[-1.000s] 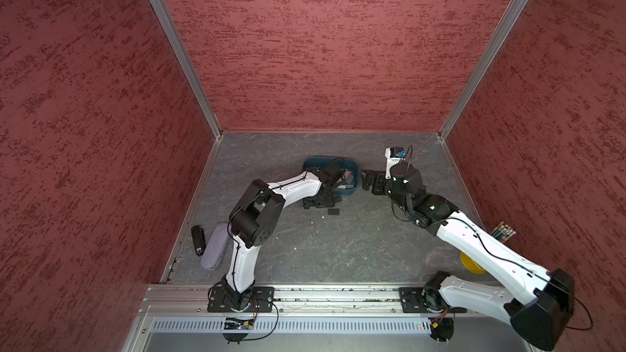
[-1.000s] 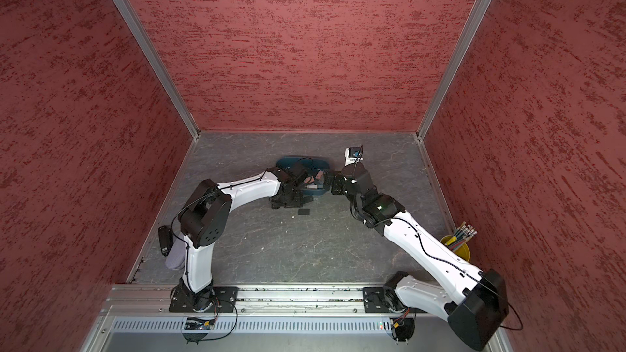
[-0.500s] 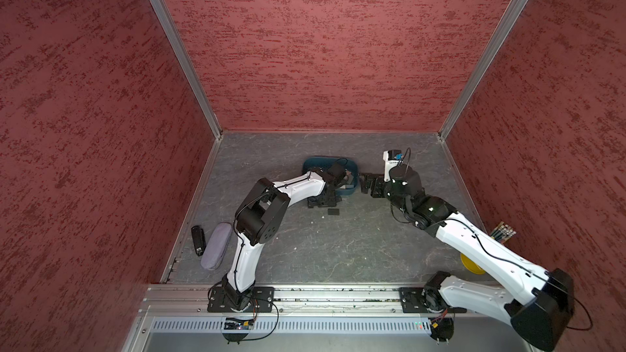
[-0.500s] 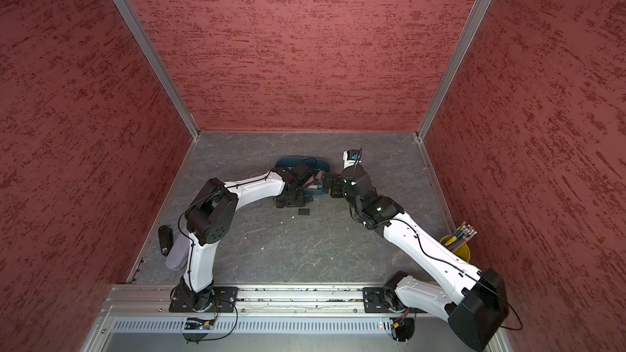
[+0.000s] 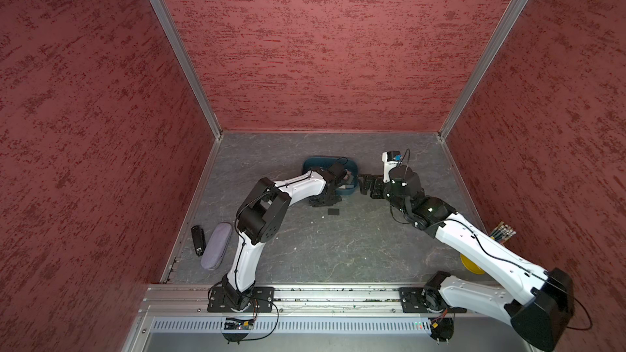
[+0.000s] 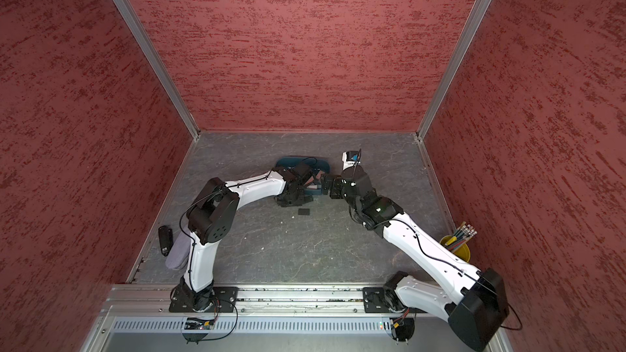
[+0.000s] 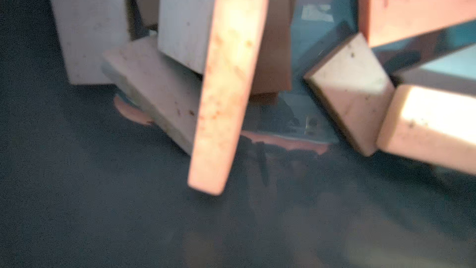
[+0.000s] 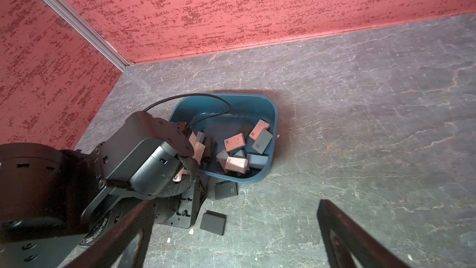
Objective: Put the eraser in the storage box
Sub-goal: Pick up the eraser from the center of the board.
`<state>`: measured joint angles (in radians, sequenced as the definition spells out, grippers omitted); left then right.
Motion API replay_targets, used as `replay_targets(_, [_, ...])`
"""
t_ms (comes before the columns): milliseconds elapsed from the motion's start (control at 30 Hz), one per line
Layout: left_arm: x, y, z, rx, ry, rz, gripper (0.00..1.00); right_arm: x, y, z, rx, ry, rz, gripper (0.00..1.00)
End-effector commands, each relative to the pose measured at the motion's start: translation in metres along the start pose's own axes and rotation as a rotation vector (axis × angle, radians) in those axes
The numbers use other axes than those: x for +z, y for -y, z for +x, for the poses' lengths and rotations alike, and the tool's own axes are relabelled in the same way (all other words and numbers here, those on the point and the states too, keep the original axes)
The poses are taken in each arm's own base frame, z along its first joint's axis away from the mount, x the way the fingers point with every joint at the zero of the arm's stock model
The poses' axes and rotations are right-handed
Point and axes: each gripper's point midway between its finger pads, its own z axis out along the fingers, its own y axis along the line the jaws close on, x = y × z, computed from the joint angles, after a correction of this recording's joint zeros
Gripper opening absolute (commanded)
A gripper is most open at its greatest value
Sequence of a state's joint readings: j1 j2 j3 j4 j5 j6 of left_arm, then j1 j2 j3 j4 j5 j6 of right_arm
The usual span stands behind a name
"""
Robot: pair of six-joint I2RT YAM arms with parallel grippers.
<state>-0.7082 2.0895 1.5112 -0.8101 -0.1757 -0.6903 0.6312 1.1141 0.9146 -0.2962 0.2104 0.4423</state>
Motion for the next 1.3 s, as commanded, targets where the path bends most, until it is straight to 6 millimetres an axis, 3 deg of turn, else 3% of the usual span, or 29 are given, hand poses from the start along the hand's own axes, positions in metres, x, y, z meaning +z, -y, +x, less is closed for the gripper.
replay_targets(0, [0.008, 0.003, -0.002, 0.0, 0.004, -0.01, 0.31, 0.0, -0.003, 0.001, 0.014, 0.007, -0.027, 0.99])
replay_targets(433, [0.002, 0.006, 0.004, 0.008, -0.001, 0.011, 0.1, 0.002, -0.006, 0.009, 0.022, -0.019, -0.048, 0.99])
replay_targets(633, [-0.008, 0.005, 0.012, 0.012, -0.001, 0.028, 0.03, 0.009, -0.004, 0.025, 0.028, -0.055, -0.051, 0.99])
replay_targets(1033, [-0.053, -0.005, 0.023, 0.017, 0.04, 0.081, 0.01, 0.03, 0.001, 0.073, 0.036, -0.146, -0.041, 0.99])
replay_targets(1267, [-0.088, -0.013, 0.01, 0.037, 0.092, 0.092, 0.02, 0.04, -0.003, 0.098, 0.031, -0.186, -0.047, 0.99])
